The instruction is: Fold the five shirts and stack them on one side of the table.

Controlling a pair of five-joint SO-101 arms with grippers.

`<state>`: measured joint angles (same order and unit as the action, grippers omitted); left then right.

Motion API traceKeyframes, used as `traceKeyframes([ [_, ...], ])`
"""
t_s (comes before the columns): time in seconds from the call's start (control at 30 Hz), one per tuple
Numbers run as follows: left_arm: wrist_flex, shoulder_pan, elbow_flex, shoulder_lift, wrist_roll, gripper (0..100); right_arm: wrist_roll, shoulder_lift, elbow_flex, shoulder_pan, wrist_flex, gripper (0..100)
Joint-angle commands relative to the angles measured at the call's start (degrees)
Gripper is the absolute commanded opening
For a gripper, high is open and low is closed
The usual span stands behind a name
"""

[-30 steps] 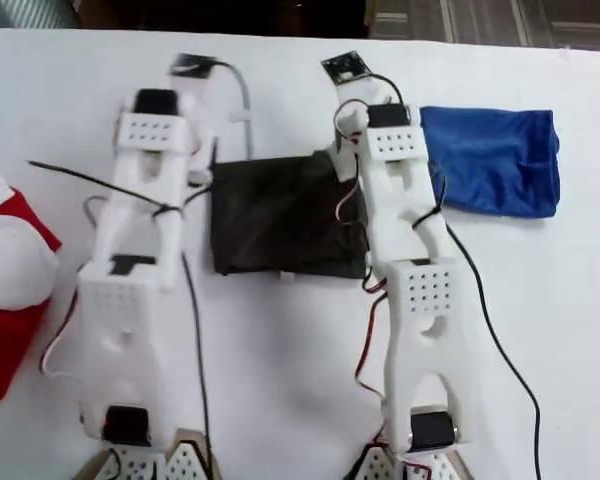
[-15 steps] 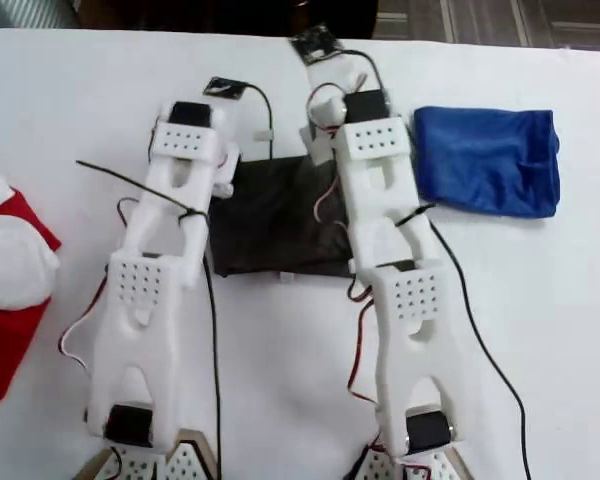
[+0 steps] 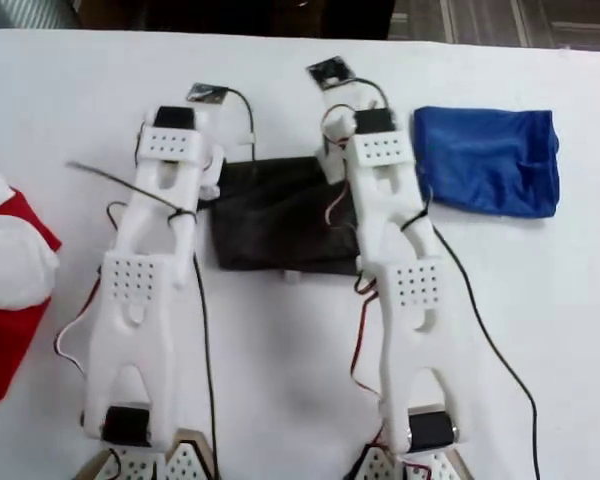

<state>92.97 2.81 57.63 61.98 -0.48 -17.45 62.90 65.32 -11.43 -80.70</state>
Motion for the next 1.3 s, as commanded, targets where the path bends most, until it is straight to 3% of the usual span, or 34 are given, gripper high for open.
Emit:
traceKeyframes([
  [0.0, 0.44, 1.85, 0.13, 0.18, 0.09, 3, 0.09, -0.75, 2.11, 3.3, 1.01, 1.9],
  [0.33, 0.44, 1.41, 0.22, 0.09, 0.09, 3, 0.09, -5.85, 11.78, -0.31, -5.67, 1.9],
  [0.53, 1.49, 1.85, 0.22, -2.73, 0.09, 3, 0.09, -4.97, 16.7, -1.8, -2.86, 1.9],
  [0.7, 1.67, 1.05, 0.22, -8.26, 0.0, 3, 0.09, 1.89, 17.14, -1.54, 2.77, 1.9],
  [1.03, -0.97, -7.38, -0.4, -9.14, -0.26, 3, 0.09, 6.55, 16.88, 0.31, 3.03, 1.9],
  [1.27, -3.34, -4.66, 0.13, -2.29, -1.58, 3, 0.09, 6.64, 16.7, 3.47, 2.51, 1.9],
])
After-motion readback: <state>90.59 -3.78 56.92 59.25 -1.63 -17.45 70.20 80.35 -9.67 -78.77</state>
